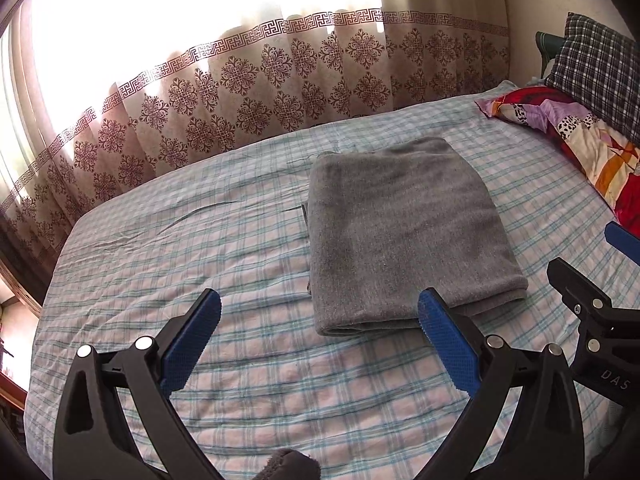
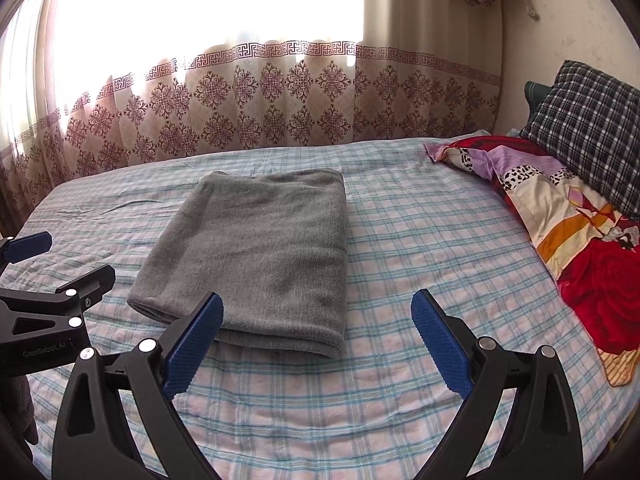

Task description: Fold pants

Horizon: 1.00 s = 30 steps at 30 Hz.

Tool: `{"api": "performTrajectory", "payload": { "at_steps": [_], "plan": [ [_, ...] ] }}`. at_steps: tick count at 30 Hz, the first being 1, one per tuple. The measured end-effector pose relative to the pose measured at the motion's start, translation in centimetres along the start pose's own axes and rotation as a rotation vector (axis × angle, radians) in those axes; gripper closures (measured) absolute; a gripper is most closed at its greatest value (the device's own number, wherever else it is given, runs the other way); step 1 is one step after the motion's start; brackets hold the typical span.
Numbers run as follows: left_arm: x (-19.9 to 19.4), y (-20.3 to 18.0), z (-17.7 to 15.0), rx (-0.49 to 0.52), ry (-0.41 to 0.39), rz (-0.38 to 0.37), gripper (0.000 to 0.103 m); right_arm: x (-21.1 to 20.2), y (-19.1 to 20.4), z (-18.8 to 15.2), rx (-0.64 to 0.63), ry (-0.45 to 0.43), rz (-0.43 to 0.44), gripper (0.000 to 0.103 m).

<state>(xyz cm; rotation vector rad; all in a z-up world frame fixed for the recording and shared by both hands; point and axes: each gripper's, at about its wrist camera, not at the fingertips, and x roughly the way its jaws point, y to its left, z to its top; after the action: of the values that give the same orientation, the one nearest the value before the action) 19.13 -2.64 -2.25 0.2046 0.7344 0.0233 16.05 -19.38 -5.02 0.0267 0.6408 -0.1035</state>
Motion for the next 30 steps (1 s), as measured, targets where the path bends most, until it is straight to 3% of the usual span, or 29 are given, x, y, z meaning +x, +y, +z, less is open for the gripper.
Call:
{"api": "performTrajectory", "payload": {
  "at_steps": [30],
  "plan": [
    [-0.03, -0.29, 0.47, 0.008, -0.012, -0.018, 0.003, -0.04, -0.39, 0.06, 0.006, 0.000, -0.010, 0.009]
  ]
}}
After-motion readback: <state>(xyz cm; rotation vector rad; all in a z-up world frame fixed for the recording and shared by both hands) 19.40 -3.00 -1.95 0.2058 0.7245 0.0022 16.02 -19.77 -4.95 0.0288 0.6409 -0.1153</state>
